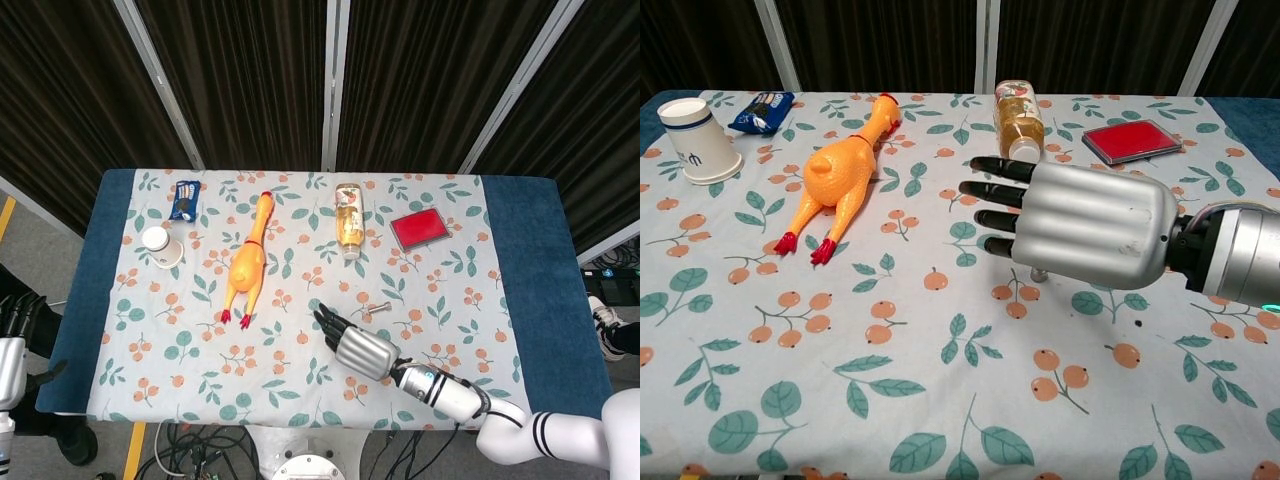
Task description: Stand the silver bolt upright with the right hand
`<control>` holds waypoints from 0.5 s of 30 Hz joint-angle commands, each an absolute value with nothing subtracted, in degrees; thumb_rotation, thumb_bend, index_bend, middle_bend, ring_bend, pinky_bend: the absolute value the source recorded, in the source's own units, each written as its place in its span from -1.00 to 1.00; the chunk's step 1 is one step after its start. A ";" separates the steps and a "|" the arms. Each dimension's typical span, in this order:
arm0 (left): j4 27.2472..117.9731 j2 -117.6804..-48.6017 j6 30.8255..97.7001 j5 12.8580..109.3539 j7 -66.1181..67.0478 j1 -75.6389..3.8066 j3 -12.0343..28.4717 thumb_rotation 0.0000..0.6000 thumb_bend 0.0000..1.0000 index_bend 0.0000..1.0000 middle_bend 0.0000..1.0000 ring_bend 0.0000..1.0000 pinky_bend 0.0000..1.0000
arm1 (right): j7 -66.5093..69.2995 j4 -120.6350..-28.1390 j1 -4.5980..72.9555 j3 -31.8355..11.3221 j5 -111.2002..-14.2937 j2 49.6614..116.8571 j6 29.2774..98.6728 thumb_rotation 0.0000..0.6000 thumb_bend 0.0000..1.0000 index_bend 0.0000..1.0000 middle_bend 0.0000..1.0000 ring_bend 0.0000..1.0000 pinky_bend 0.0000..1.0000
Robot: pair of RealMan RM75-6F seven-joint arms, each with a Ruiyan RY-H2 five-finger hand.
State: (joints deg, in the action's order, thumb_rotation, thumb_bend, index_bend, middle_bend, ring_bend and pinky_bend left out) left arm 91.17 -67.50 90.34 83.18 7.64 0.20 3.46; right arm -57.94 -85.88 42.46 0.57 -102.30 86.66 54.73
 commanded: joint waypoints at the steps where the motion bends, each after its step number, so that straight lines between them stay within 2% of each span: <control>1: 91.20 -67.46 90.29 83.19 7.73 0.16 3.47 1.00 -1.00 -0.78 -0.83 -1.00 -1.00 | -56.42 -87.37 42.03 0.16 -102.08 85.93 55.91 1.00 -0.29 -0.51 -0.56 -1.00 -1.00; 4: 91.28 -67.41 90.21 83.26 7.83 0.03 3.54 1.00 -1.00 -0.78 -0.83 -1.00 -1.00 | -52.31 -90.56 40.89 -0.91 -100.35 84.33 58.21 1.00 -0.29 -0.55 -0.56 -1.00 -1.00; 9: 91.47 -67.26 90.30 83.40 7.99 -0.03 3.59 1.00 -1.00 -0.78 -0.83 -1.00 -1.00 | -39.82 -97.13 39.16 -4.84 -91.27 80.43 59.32 1.00 -0.46 -0.55 -0.57 -1.00 -1.00; 15: 91.92 -67.08 90.18 83.41 8.48 -0.08 3.54 1.00 -1.00 -0.78 -0.83 -1.00 -1.00 | -27.71 -97.24 40.10 -9.40 -80.51 77.91 55.14 1.00 -0.57 -0.36 -0.55 -1.00 -1.00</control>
